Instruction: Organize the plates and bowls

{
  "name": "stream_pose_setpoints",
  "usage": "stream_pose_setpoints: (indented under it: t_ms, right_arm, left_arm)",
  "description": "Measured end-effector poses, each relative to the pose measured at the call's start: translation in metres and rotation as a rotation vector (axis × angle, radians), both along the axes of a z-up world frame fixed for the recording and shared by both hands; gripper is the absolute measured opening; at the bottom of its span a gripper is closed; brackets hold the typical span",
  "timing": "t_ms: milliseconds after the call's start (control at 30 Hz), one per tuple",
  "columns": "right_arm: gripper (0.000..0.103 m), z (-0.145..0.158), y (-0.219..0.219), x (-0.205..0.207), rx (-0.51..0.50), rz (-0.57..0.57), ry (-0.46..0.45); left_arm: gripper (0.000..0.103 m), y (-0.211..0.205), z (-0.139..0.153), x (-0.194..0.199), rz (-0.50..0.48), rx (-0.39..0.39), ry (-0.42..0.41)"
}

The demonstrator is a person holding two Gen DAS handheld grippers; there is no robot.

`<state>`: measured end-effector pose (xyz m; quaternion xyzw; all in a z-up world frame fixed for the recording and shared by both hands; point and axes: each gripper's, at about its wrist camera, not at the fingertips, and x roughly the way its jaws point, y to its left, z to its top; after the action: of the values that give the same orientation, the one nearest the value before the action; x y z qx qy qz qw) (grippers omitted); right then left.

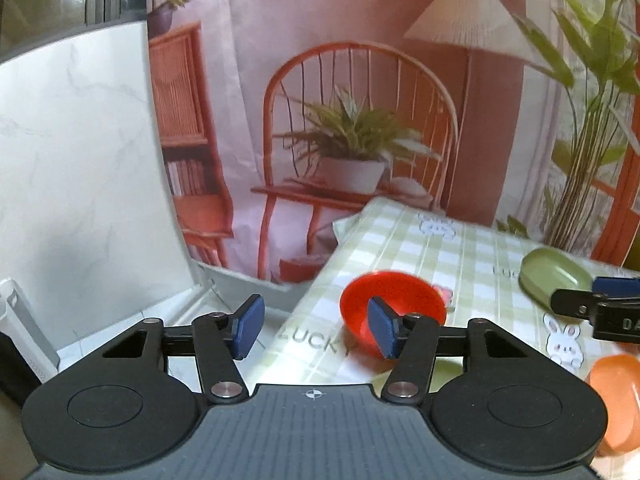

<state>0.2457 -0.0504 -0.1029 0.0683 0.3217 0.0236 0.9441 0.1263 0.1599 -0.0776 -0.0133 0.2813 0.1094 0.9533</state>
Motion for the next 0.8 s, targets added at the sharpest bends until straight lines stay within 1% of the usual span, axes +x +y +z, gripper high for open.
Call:
stream_pose_setpoints:
  t_ms: [33,133,200,267,300,367,433,533,600,667,733,767,800]
  right_arm:
    - [0.066,-0.004,0.003,0.001,0.000,0.010,0.004]
    - [0.060,-0.018,0.012,0.005,-0.013,0.034,0.031]
    - [0.048,-0.027,0.017,0.005,-0.019,0.050,0.048]
    - [0.047,-0.039,0.022,0.006,-0.026,0.073,0.071]
    - [0.044,-0.045,0.025,0.006,-0.026,0.087,0.086]
    - [0.041,-0.055,0.029,0.007,-0.024,0.106,0.113]
    - [0.041,-0.064,0.032,0.006,-0.024,0.118,0.135]
    - [0.037,-0.073,0.034,0.004,-0.023,0.129,0.159]
    - [0.035,-0.078,0.035,0.004,-0.013,0.141,0.181]
    - [0.031,-0.082,0.036,0.003,-0.007,0.155,0.195]
    - [0.030,-0.086,0.036,0.003,-0.003,0.165,0.207]
    - [0.028,-0.088,0.037,0.002,0.001,0.170,0.212]
    - [0.025,-0.089,0.037,0.002,0.005,0.174,0.215]
  left_arm:
    - [0.057,0.001,-0.005,0.001,-0.004,-0.011,0.013]
    - [0.055,0.002,-0.021,0.002,-0.012,-0.019,0.055]
    - [0.055,0.002,-0.034,0.003,-0.007,-0.023,0.082]
    - [0.055,0.002,-0.047,0.002,-0.007,-0.041,0.103]
    - [0.055,0.003,-0.054,-0.001,-0.009,-0.057,0.112]
    - [0.054,0.006,-0.068,-0.004,0.002,-0.116,0.133]
    - [0.053,0.008,-0.079,-0.006,0.015,-0.148,0.153]
    - [0.051,0.007,-0.091,-0.010,0.021,-0.161,0.176]
    - [0.048,0.007,-0.097,-0.012,0.024,-0.167,0.188]
    - [0.047,0.007,-0.102,-0.013,0.043,-0.174,0.202]
    - [0.043,0.009,-0.106,-0.012,0.048,-0.195,0.212]
    - [0.039,0.009,-0.107,-0.012,0.047,-0.206,0.221]
    - [0.036,0.009,-0.108,-0.012,0.045,-0.212,0.227]
